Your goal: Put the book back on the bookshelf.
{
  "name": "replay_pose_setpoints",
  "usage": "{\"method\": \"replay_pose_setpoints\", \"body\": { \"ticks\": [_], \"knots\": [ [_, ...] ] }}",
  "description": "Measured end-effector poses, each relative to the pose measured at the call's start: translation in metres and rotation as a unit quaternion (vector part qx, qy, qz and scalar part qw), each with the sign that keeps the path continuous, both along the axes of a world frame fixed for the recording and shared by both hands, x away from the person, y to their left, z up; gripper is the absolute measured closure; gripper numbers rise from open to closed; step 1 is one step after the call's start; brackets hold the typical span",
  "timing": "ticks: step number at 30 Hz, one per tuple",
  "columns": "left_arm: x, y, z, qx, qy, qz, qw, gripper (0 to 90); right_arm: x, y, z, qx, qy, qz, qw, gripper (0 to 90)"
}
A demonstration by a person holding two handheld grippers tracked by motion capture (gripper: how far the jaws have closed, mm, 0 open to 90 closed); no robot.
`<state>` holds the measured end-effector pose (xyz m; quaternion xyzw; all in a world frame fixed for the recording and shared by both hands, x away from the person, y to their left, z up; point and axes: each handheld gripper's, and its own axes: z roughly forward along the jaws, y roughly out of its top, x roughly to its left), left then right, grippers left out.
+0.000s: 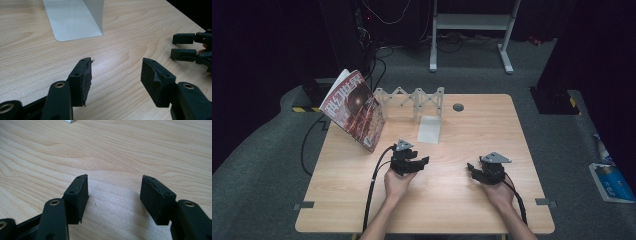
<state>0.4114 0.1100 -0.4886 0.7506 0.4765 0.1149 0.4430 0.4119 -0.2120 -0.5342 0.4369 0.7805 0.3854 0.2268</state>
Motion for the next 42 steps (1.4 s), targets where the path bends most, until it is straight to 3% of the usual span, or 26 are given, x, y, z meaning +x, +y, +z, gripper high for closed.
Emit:
{"method": "replay_pose_setpoints", "body": {
  "ticks": [15,20,25,36,42],
  "knots": [
    [0.003,-0.005,-0.012,0.018,-0.005,0.015,0.9997,42.7,0.000,0.000,0.000,0.000,-0.001,0.001,1.0000,39.7],
    [0.003,-0.007,-0.018,0.026,-0.021,0.032,0.9989,42.9,0.000,0.000,0.000,0.000,-0.001,0.001,1.0000,39.7],
    [0.004,-0.007,-0.021,0.029,-0.024,0.039,0.9985,42.9,0.000,0.000,0.000,0.000,-0.001,0.001,1.0000,39.7],
    [0.005,-0.011,-0.029,0.057,-0.031,0.044,0.9970,42.8,0.000,0.000,0.000,0.000,-0.001,0.001,1.0000,39.7],
    [0.006,-0.013,-0.034,0.084,-0.029,0.041,0.9952,42.5,0.000,0.000,0.000,0.000,0.000,0.000,1.0000,39.7]
  ]
}}
